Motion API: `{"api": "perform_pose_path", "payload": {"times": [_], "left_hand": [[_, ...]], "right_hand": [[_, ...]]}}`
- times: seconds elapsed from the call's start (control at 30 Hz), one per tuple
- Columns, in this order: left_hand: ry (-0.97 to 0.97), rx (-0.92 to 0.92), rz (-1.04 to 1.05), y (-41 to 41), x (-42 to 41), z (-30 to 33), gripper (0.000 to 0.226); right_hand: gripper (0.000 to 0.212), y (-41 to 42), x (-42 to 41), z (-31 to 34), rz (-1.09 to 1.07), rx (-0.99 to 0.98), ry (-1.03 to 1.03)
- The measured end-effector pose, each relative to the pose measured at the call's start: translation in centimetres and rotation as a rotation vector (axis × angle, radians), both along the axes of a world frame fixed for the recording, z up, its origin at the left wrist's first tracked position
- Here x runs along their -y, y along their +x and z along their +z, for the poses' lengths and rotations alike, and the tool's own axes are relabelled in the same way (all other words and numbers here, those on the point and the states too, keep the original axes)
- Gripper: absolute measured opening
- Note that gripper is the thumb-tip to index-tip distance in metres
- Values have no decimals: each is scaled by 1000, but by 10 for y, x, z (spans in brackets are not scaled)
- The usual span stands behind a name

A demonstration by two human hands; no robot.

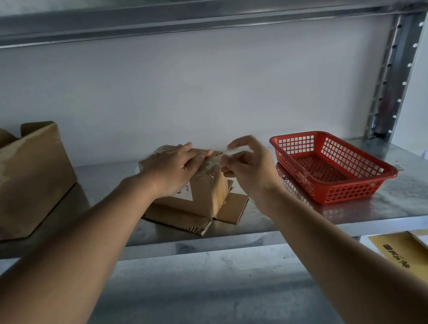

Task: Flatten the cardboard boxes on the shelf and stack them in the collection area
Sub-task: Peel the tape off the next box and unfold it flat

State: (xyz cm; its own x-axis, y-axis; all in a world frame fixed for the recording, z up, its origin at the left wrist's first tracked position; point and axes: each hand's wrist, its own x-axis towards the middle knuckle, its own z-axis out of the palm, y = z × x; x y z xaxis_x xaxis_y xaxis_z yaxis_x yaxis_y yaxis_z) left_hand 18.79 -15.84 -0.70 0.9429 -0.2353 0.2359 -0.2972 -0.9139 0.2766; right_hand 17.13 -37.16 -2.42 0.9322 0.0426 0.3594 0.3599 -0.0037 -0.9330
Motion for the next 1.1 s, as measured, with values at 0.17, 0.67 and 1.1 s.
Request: {"api": "perform_pose_path", "payload": {"times": [0.17,0.67,1.1], "left_hand": [[-3,-11,4,-4,1,-1,48],[-28,-13,30,-8,7,0,48],[-37,26,38,-1,5,-2,49]], "right_hand": [[13,8,2,0,-45,-244,150],[18,14,-12,-3,-170,-154,-208],[17,-1,4,13,262,-61,-384]]}}
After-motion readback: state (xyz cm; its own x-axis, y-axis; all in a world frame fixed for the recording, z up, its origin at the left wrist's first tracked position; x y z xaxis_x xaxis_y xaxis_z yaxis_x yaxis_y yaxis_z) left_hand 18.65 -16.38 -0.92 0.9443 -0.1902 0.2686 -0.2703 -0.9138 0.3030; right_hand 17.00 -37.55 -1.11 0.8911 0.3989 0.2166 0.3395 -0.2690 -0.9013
